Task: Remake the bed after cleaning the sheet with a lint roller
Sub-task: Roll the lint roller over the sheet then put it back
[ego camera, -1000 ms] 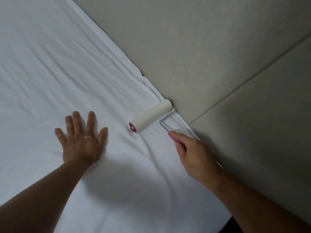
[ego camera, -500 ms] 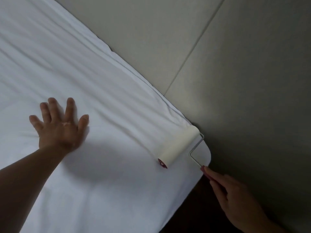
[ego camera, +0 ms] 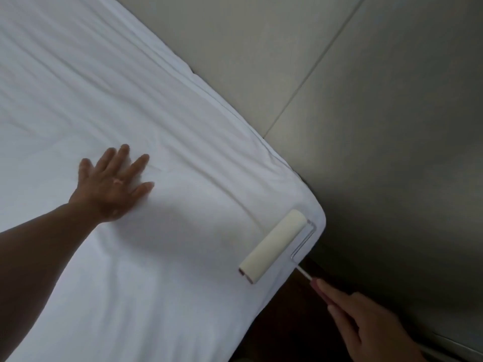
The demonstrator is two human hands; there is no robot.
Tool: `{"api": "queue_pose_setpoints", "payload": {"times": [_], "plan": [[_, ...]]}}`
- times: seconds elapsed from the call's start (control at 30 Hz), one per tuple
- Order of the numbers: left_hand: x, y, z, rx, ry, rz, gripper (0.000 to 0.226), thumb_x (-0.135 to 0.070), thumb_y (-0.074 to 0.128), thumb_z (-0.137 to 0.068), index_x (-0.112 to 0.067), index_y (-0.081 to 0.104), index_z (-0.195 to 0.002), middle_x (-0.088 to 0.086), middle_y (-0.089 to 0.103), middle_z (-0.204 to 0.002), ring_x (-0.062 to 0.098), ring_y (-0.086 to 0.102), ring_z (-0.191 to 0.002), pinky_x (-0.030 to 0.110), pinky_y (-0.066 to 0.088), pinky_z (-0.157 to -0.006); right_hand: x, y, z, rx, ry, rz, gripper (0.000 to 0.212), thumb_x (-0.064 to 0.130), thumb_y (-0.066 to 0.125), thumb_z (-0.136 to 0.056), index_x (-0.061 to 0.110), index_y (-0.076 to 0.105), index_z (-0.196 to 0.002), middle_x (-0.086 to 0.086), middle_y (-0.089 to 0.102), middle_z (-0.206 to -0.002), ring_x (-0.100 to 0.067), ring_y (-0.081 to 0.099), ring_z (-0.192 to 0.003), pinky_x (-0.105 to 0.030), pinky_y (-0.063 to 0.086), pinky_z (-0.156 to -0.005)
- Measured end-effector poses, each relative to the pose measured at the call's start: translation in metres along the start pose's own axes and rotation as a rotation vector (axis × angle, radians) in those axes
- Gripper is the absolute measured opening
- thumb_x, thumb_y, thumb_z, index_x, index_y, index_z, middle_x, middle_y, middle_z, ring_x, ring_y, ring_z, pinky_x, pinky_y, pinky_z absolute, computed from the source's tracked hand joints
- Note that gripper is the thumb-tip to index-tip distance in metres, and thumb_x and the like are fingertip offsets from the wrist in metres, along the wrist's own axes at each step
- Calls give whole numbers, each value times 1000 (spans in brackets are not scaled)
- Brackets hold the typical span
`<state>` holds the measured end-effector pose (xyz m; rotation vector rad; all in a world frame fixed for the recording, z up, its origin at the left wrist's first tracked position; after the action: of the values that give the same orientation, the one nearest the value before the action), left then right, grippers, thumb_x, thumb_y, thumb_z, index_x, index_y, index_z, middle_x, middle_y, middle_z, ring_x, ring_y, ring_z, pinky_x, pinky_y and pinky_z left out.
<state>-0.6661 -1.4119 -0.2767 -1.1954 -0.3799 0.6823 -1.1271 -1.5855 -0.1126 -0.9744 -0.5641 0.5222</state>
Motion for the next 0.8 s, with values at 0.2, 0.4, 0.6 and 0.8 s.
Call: {"api": "queue_pose_setpoints", "payload": {"times": [0.2, 0.4, 0.6, 0.8], "plan": [[88, 4, 16, -146, -316, 151, 74, -78, 13, -88, -42, 14, -154, 9, 8, -166, 33, 9, -151, 59, 14, -115, 54, 74, -16, -47, -65, -113, 69, 26, 53, -95, 79, 24, -129, 27, 37, -54, -14, 51, -42, -8, 40, -40], [169, 0, 37, -168, -436, 71, 62, -70, 28, -94, -38, 20, -147, 8, 14, -157, 35, 16, -145, 68, 21, -105, 143, 57, -96, -42, -113, -96, 40, 55, 37, -94, 61, 50, -131, 12, 53, -71, -10, 61, -61, -27, 53, -59], [241, 1, 48, -129, -646, 118, 68, -78, 17, -90, -44, 12, -149, 5, 7, -162, 34, 7, -150, 71, 17, -107, 247, 43, -199, -26, -212, -83, 43, 43, 34, -102, 53, 39, -143, 11, 62, -90, -13, 63, -88, -35, 55, -82], [286, 2, 35, -95, -725, 155, 82, -84, 6, -84, -45, -4, -155, -1, -10, -167, 31, -9, -153, 69, 3, -114, 329, 37, -277, -65, -249, -105, 39, 38, 41, -103, 43, 50, -140, 14, 67, -120, -11, 62, -114, -34, 51, -102]]}}
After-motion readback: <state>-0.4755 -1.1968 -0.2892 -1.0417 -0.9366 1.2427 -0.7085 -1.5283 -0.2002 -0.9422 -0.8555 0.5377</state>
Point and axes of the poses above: each hand's wrist, its own z-axis away from the middle knuckle, its own y-axis out of the palm, x = y × z, the point moved 4 cm from there along -z, towards the middle knuckle
